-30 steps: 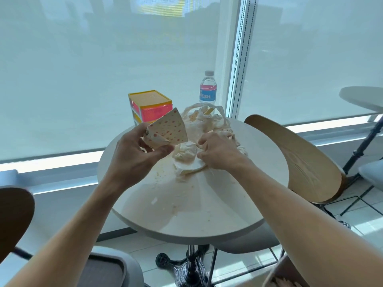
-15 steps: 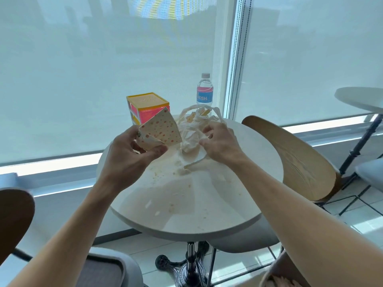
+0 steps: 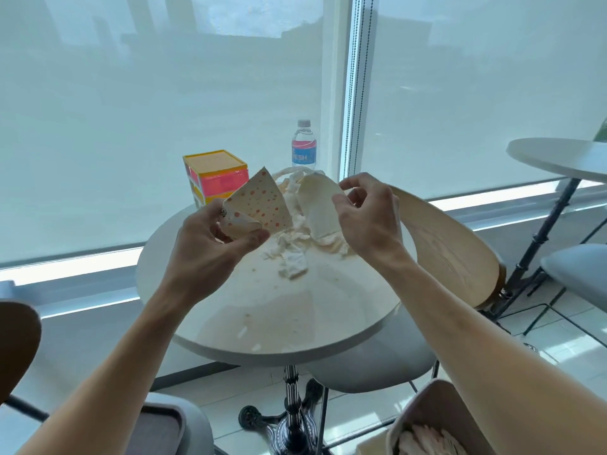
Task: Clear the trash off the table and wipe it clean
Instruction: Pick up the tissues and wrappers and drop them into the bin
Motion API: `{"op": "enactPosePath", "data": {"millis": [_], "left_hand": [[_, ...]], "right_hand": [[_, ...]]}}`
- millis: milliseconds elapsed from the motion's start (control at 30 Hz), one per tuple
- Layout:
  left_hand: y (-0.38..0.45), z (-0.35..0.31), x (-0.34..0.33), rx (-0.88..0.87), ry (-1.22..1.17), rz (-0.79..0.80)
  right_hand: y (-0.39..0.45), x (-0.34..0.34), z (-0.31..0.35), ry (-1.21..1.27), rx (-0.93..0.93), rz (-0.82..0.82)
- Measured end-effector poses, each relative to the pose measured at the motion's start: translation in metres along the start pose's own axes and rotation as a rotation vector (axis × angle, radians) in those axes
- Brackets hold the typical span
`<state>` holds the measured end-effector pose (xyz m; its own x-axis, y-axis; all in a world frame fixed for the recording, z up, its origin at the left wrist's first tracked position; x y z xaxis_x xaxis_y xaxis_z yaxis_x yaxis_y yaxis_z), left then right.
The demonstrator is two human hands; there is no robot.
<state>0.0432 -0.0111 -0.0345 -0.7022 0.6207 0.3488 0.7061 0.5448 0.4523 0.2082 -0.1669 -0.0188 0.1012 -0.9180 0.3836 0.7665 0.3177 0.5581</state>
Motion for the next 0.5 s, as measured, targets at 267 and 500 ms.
{"op": "enactPosePath", "data": {"millis": [267,500], "left_hand": [[-0.024,-0.032,-0.048,-0.020,-0.157,0.095],[-0.054,-0.059,-0.106,-0.029,-0.222,0.199]], "right_hand": [[-0.033,0.066,-0.026,0.162,-0.144,-0.009],[-0.067,0.130,-0.065,0.244,-0.328,-0.081]]}}
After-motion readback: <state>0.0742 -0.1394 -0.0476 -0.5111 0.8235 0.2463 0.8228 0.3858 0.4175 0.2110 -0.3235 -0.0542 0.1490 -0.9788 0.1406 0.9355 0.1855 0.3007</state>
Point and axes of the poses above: each hand's wrist, its own y-axis towards the middle knuckle, its own x-axis out of the back of the hand, z = x × y, the point moved 1 cm from there along y, towards the middle knuckle, and after that the axes turned 2 degrees about z, right-handed, at the moved point
